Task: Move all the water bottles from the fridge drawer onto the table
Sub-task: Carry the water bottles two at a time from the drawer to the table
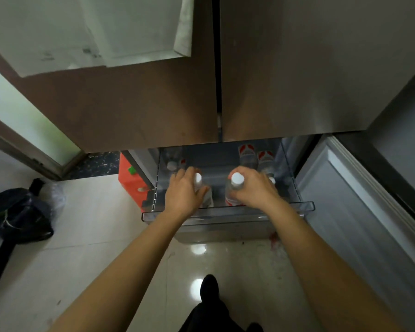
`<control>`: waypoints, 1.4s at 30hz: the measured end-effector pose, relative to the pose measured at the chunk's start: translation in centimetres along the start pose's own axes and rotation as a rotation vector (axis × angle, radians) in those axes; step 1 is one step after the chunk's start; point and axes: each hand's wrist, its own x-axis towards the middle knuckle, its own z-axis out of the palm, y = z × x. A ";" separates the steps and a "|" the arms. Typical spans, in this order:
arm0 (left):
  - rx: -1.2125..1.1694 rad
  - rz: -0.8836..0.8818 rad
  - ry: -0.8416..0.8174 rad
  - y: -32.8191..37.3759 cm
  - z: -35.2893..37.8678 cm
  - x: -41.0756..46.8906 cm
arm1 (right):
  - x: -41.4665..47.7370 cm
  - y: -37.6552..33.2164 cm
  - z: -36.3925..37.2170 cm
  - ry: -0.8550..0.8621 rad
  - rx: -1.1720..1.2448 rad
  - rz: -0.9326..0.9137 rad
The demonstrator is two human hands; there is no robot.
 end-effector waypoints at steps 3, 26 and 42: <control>-0.178 -0.144 0.035 -0.5 0.6 -0.1 | -0.6 0.4 1.5 0.103 0.051 0.015; -0.641 -0.137 0.211 1.1 -1.5 -3.3 | -3.9 -0.4 1.1 0.417 0.499 -0.017; -0.681 -0.210 0.605 -1.3 -11.7 -20.2 | -13.2 -8.6 2.2 0.193 0.465 -0.523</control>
